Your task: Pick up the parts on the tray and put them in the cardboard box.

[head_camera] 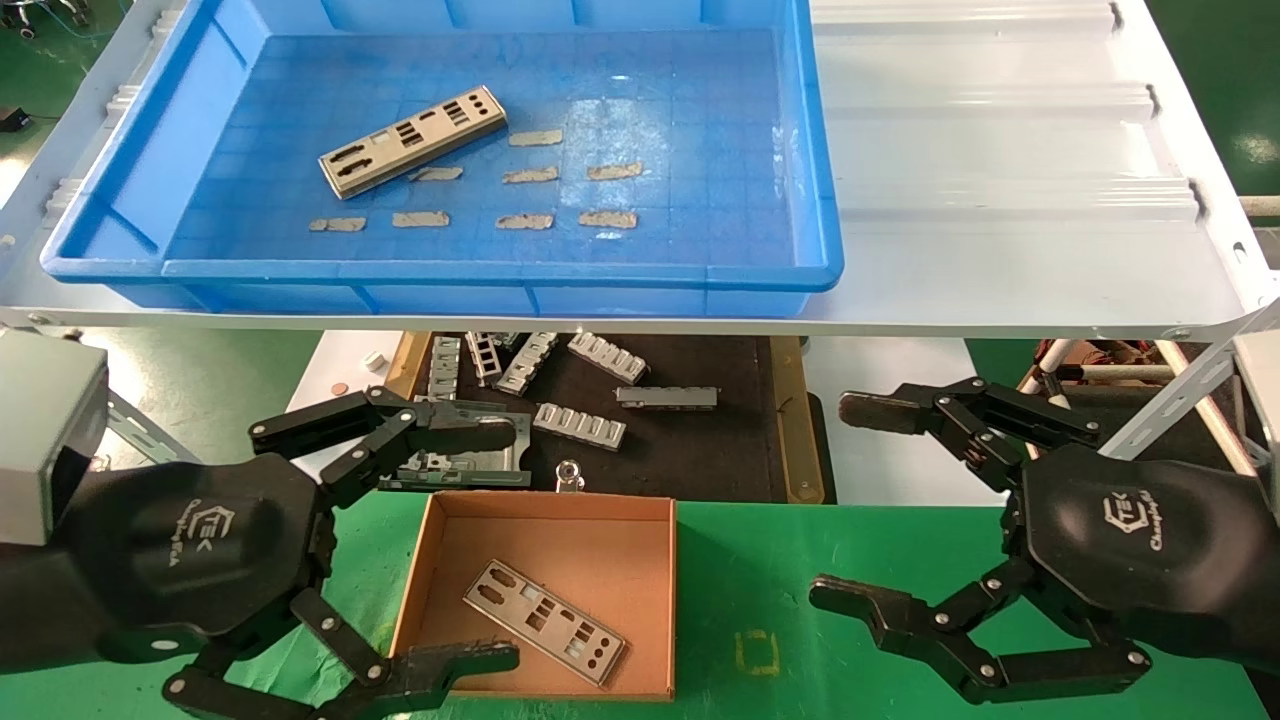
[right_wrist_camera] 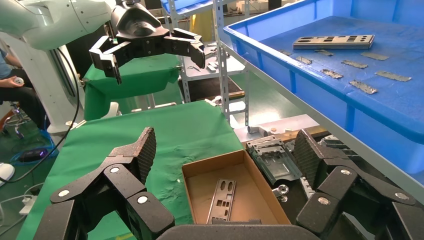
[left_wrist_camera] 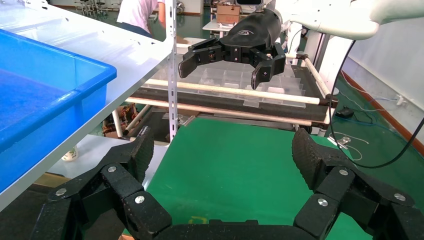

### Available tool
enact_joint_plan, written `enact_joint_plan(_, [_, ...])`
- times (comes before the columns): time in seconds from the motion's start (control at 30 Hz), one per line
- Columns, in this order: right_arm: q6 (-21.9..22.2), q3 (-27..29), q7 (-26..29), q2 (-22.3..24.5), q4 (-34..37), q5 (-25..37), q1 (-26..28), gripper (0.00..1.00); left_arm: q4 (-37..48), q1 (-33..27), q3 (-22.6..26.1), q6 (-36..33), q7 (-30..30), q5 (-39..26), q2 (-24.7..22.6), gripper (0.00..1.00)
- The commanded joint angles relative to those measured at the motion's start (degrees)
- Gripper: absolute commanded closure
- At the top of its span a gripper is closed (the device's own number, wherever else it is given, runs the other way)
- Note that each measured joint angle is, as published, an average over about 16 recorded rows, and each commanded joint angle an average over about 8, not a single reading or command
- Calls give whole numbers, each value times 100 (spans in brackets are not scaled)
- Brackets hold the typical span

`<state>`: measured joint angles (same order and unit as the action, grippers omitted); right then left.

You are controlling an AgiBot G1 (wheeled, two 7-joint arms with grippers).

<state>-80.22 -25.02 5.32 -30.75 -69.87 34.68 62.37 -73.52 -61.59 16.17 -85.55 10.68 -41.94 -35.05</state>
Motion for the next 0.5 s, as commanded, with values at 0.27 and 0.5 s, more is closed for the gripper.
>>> enact_joint_plan(0.27, [0, 0, 0, 0, 0, 0, 0, 0, 0, 0, 0, 0, 0, 0, 0, 0])
enact_joint_plan(0.5, [0, 0, 0, 0, 0, 0, 0, 0, 0, 0, 0, 0, 0, 0, 0, 0])
